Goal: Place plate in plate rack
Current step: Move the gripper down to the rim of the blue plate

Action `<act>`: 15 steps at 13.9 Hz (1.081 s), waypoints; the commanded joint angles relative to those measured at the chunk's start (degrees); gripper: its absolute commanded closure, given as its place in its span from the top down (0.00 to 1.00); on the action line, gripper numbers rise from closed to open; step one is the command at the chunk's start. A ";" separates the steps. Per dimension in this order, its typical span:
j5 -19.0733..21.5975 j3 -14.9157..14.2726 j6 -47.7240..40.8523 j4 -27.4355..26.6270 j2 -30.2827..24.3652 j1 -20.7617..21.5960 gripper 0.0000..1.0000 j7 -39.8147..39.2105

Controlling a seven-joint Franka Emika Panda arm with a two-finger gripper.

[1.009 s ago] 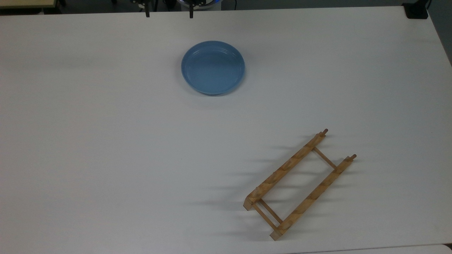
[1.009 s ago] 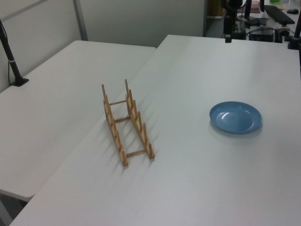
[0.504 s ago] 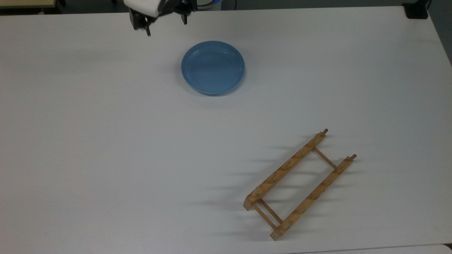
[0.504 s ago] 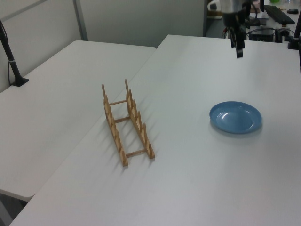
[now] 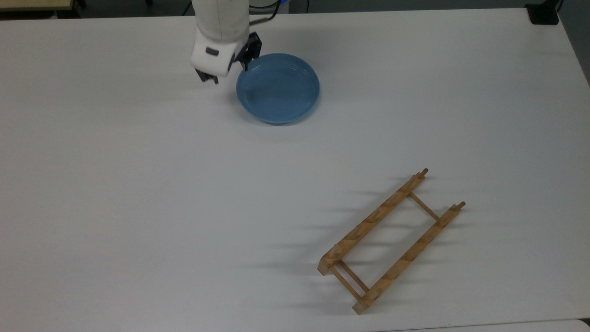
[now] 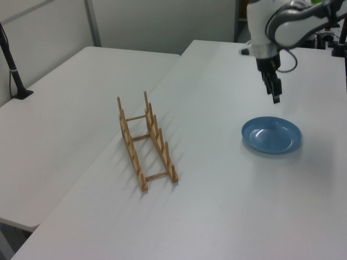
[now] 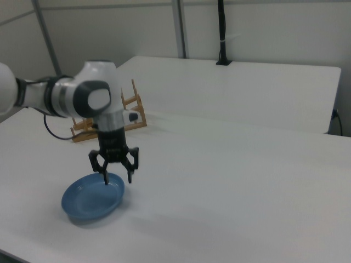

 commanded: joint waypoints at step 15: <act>0.64 -0.20 -0.29 5.50 6.80 0.49 0.00 2.43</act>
